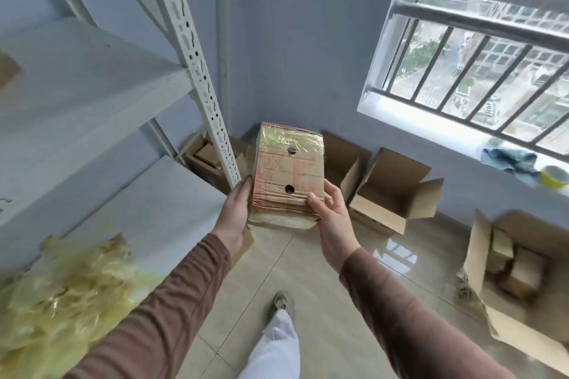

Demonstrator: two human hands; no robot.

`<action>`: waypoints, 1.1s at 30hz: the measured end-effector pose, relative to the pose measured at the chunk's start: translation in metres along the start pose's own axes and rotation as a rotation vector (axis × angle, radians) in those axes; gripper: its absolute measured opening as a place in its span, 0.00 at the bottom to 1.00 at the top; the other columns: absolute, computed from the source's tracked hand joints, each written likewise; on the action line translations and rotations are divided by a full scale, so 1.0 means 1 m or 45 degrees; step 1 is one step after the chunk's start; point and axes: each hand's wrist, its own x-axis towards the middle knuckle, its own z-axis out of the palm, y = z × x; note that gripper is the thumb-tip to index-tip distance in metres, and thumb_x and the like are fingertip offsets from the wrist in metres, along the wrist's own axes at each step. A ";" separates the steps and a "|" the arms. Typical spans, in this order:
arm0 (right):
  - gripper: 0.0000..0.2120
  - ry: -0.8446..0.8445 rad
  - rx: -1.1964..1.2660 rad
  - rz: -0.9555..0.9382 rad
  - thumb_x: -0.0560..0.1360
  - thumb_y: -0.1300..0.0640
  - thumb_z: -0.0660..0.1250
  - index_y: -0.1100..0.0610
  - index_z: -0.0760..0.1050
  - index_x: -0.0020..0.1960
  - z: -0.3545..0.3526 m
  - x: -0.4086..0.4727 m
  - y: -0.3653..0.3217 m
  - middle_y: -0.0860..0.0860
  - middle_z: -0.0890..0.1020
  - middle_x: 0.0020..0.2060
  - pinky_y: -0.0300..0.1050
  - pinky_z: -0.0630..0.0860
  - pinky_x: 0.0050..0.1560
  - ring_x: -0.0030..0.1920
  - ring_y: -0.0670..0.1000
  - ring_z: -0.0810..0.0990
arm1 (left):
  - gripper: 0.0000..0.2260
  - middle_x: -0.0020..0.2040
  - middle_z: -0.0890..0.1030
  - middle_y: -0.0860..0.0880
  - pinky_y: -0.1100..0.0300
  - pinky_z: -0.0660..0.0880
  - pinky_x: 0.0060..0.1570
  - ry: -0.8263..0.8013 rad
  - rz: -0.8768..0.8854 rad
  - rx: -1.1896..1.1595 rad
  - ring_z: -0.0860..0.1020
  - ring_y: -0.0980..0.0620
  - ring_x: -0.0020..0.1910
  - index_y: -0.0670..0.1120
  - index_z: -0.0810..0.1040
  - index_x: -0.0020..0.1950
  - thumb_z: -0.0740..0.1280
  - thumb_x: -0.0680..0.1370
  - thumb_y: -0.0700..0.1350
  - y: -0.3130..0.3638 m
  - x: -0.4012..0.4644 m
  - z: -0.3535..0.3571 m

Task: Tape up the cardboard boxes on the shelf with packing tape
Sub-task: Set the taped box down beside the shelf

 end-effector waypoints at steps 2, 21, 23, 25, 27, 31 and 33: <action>0.21 0.030 0.003 0.035 0.80 0.59 0.69 0.51 0.70 0.72 -0.009 0.027 0.003 0.54 0.83 0.63 0.51 0.79 0.61 0.62 0.55 0.83 | 0.17 0.62 0.84 0.48 0.46 0.76 0.66 0.039 -0.052 -0.033 0.82 0.49 0.62 0.51 0.77 0.70 0.59 0.86 0.56 -0.008 0.028 0.010; 0.27 0.327 -0.048 0.306 0.81 0.62 0.68 0.55 0.63 0.76 -0.102 0.323 0.026 0.54 0.78 0.68 0.52 0.76 0.67 0.66 0.54 0.79 | 0.28 0.78 0.69 0.53 0.46 0.59 0.78 -0.117 -0.451 0.297 0.66 0.51 0.77 0.52 0.65 0.80 0.53 0.85 0.64 -0.067 0.314 0.126; 0.28 0.325 -0.086 0.334 0.80 0.60 0.69 0.55 0.63 0.77 -0.114 0.350 0.031 0.53 0.79 0.67 0.53 0.75 0.69 0.65 0.53 0.80 | 0.26 0.75 0.72 0.52 0.51 0.62 0.71 -0.070 -0.469 0.296 0.69 0.52 0.71 0.53 0.65 0.78 0.55 0.84 0.65 -0.076 0.336 0.138; 0.26 0.311 -0.125 0.347 0.80 0.59 0.70 0.55 0.66 0.75 -0.129 0.384 0.039 0.52 0.82 0.64 0.53 0.76 0.67 0.62 0.52 0.82 | 0.23 0.69 0.74 0.51 0.53 0.62 0.63 -0.026 -0.480 0.294 0.71 0.55 0.63 0.52 0.66 0.72 0.58 0.83 0.65 -0.087 0.363 0.154; 0.24 0.300 -0.157 0.352 0.81 0.60 0.69 0.56 0.67 0.74 -0.142 0.413 0.045 0.52 0.82 0.62 0.53 0.76 0.67 0.62 0.52 0.82 | 0.21 0.68 0.74 0.51 0.54 0.62 0.63 -0.021 -0.496 0.306 0.72 0.54 0.63 0.52 0.66 0.70 0.61 0.83 0.62 -0.098 0.389 0.166; 0.21 0.289 -0.179 0.386 0.82 0.62 0.67 0.56 0.67 0.73 -0.165 0.463 0.068 0.54 0.81 0.65 0.53 0.75 0.69 0.64 0.54 0.80 | 0.23 0.73 0.72 0.53 0.55 0.61 0.65 -0.086 -0.533 0.332 0.70 0.56 0.65 0.54 0.65 0.75 0.66 0.82 0.57 -0.139 0.434 0.181; 0.21 0.306 -0.168 0.403 0.83 0.63 0.65 0.56 0.67 0.74 -0.175 0.485 0.083 0.53 0.81 0.64 0.48 0.77 0.65 0.63 0.52 0.80 | 0.27 0.76 0.68 0.54 0.51 0.61 0.71 -0.096 -0.584 0.359 0.67 0.53 0.72 0.55 0.61 0.80 0.64 0.83 0.58 -0.161 0.458 0.186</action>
